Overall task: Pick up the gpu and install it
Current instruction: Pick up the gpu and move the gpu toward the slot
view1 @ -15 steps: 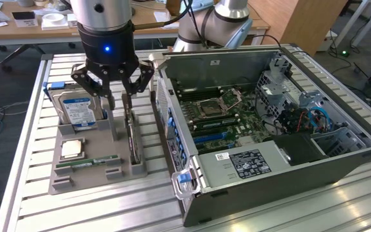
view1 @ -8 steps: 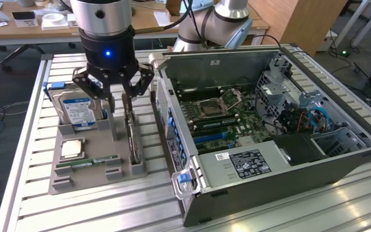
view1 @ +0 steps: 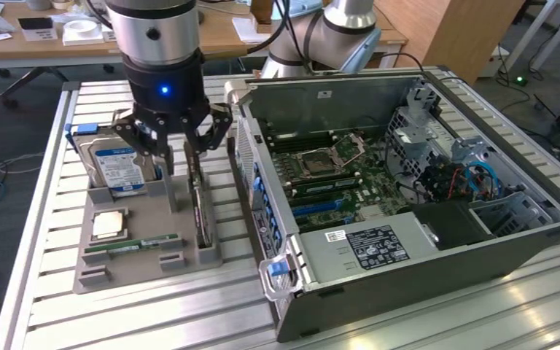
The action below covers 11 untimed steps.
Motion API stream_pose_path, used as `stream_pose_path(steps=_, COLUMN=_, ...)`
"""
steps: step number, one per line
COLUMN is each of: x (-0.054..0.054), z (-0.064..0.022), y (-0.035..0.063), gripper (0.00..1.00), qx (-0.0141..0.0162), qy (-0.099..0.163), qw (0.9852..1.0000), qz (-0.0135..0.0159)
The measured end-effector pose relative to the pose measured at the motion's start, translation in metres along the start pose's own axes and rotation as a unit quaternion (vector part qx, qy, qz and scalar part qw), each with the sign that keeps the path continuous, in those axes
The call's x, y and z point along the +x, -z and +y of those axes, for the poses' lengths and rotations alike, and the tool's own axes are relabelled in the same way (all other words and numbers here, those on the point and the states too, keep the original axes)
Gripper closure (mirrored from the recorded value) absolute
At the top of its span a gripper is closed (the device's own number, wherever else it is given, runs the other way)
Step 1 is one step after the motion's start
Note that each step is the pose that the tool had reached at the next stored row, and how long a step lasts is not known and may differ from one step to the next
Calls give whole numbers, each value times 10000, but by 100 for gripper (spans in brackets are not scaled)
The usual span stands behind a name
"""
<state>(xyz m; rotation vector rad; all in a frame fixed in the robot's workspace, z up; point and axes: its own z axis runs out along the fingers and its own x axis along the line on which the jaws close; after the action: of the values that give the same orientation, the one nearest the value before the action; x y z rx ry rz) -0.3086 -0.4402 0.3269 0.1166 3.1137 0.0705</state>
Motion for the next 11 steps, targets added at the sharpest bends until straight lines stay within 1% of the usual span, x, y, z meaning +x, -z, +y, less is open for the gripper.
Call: stream_pose_path(steps=11, x=4, z=-7, y=-177, gripper=58, qx=0, qy=0, qw=10000, qz=0)
